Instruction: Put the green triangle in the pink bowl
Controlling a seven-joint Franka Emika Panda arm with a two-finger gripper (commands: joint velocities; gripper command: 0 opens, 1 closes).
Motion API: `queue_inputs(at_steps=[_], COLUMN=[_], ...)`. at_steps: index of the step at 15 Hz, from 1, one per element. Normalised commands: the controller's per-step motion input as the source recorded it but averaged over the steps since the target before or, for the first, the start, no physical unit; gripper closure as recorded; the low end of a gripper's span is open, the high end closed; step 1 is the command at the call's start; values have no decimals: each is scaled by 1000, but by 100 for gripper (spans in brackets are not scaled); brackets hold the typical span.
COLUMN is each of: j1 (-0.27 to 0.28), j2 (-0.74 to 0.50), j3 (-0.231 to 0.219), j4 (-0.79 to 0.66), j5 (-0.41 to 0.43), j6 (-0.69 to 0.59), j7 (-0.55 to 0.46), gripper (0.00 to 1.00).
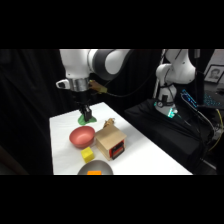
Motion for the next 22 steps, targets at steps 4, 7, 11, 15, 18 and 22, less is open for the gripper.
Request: queue_inputs(at_steps=[4,7,11,15,18,22], j1=[-52,-42,-37,-32,-30,-32], j2=[251,244,211,205,209,190], j3=[-29,-36,-33,-38,-36,-16], j4=[376,335,289,265,239,213], j5=[138,124,129,128,133,157], j6=[-128,-105,-79,-10,26,53], j7=[-120,-90,-78,-56,-39,-46], gripper=[94,94,94,94,94,94])
